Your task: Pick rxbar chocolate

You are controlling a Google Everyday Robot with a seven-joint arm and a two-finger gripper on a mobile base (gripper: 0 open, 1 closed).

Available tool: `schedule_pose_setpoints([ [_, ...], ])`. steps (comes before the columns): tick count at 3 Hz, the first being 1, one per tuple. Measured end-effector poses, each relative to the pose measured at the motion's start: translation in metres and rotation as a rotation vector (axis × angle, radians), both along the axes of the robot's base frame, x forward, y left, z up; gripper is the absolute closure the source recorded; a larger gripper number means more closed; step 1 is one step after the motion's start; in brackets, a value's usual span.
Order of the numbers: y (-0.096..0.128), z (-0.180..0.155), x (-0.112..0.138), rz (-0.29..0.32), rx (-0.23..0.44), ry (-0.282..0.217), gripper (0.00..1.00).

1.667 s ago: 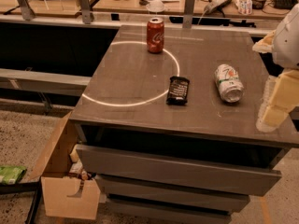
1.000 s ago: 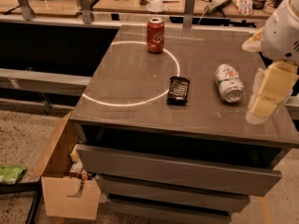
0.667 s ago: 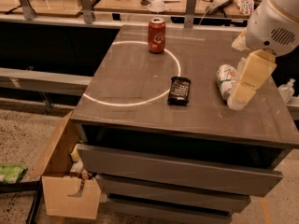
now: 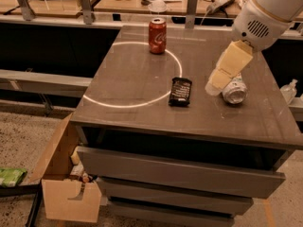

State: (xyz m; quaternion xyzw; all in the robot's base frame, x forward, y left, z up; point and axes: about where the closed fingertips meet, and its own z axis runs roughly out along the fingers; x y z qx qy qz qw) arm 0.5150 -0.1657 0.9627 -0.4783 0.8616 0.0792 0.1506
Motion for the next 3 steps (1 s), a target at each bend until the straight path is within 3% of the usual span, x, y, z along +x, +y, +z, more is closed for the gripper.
schedule_pose_setpoints([
  [1, 0.000, 0.001, 0.001, 0.013, -0.001, -0.014, 0.00],
  [2, 0.003, -0.006, 0.007, -0.055, 0.028, 0.020, 0.00],
  [3, 0.011, -0.025, 0.024, -0.198, 0.091, 0.121, 0.00],
])
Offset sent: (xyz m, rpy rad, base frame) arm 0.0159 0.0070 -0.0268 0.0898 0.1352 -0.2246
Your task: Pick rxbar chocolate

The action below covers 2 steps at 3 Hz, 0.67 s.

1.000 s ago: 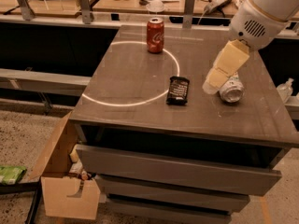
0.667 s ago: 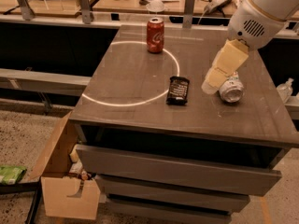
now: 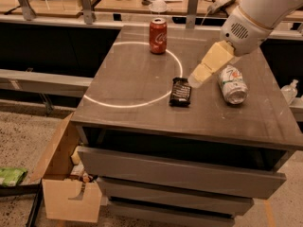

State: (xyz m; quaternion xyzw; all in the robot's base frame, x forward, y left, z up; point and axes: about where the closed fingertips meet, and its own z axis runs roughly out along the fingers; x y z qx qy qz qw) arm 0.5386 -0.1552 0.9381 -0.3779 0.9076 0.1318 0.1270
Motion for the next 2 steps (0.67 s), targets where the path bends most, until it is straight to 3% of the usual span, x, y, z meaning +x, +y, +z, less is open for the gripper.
schedule_pose_setpoints([
  [1, 0.013, -0.019, 0.023, -0.212, 0.003, 0.122, 0.00],
  [2, 0.025, -0.024, 0.038, -0.342, -0.059, 0.162, 0.00],
])
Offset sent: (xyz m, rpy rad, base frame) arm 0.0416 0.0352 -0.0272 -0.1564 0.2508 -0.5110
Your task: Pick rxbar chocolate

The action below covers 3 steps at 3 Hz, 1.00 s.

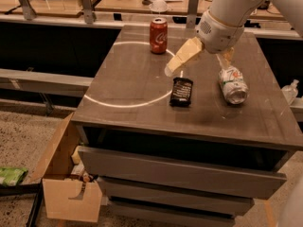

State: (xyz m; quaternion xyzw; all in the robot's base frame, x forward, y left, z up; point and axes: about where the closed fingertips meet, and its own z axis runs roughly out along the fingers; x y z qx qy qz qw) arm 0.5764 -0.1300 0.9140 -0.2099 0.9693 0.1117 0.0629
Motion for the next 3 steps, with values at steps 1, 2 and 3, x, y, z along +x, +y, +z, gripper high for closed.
schedule_pose_setpoints([
  [1, 0.013, -0.002, 0.008, -0.123, -0.097, 0.004, 0.00],
  [2, 0.018, -0.017, 0.017, -0.251, -0.150, 0.018, 0.00],
  [3, 0.016, -0.037, 0.026, -0.365, -0.175, 0.033, 0.00],
])
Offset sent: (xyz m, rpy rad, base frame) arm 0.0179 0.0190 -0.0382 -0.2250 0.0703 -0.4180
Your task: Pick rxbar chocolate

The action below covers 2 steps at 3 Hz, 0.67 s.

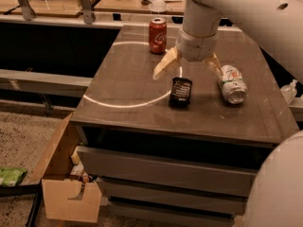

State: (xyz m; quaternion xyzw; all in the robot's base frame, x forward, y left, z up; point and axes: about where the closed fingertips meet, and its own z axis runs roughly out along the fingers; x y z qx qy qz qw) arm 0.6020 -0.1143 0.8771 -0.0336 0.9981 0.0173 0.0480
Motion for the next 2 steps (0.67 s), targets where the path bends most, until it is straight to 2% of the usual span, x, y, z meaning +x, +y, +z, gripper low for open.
schedule_pose_setpoints([
  [1, 0.001, -0.017, 0.010, -0.051, 0.009, 0.007, 0.00],
  [2, 0.006, -0.035, 0.018, -0.060, 0.038, 0.014, 0.00],
])
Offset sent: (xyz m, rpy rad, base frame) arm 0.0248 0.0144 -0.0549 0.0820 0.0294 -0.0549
